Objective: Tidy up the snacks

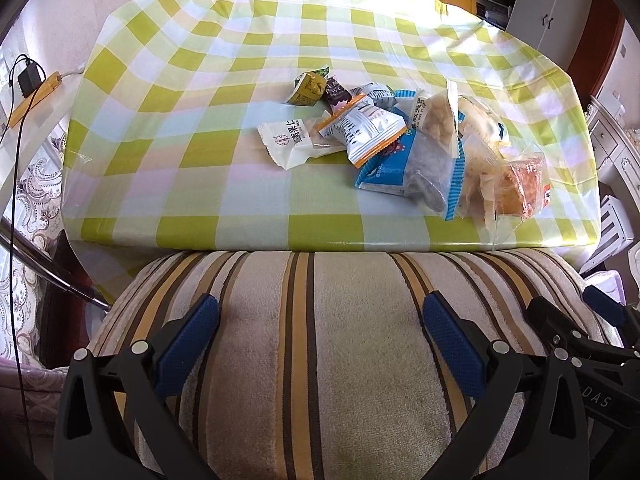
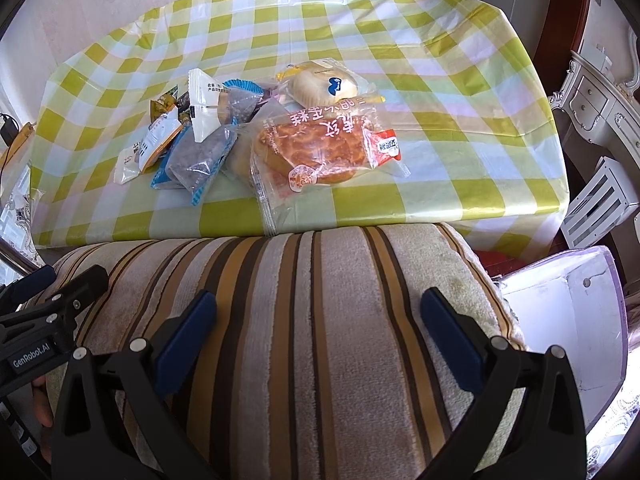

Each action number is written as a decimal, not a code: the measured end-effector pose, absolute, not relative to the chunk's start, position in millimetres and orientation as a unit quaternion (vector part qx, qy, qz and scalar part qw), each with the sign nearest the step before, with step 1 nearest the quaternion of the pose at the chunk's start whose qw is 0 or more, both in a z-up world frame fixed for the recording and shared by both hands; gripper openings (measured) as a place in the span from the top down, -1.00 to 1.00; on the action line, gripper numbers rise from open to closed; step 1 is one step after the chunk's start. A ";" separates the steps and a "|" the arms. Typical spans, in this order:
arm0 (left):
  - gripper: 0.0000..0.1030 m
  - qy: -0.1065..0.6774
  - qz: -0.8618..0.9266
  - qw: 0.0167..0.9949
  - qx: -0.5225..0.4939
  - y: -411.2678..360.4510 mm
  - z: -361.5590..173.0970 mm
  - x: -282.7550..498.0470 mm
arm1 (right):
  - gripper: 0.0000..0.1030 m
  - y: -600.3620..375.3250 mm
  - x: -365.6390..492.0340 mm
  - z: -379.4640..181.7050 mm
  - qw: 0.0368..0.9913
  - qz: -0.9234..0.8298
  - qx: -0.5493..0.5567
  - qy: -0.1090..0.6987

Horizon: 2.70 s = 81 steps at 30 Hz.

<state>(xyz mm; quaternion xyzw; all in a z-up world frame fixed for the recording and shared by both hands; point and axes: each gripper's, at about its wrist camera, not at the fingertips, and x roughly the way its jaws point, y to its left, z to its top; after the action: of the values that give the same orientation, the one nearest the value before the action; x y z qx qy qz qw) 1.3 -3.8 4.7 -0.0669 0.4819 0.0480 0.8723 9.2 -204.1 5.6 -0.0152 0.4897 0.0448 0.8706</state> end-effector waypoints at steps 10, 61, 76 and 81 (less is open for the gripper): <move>-0.85 0.461 0.040 0.880 -0.107 8.3 11.1 17.4 | -0.97 -201.1 19.1 1.2 0.865 0.044 -0.027 0.500; -0.31 0.462 0.049 0.854 -0.233 69.9 4.3 94.1 | -0.97 -249.4 136.0 4.8 0.829 0.019 0.187 0.527; -0.28 0.453 -0.046 0.839 -0.298 61.3 6.4 116.1 | -0.97 -259.9 148.3 -19.6 0.784 0.030 0.268 0.559; -0.24 0.459 -0.059 0.796 -0.390 57.5 -7.1 130.4 | -0.97 -267.0 149.8 -27.3 0.766 0.026 0.315 0.560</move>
<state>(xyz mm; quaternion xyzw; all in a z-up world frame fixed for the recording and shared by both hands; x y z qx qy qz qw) 130.4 57.5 -7.1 -0.3904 0.4586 -0.0595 0.7961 149.8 -267.0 -27.3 0.3148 0.5595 0.0262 0.7662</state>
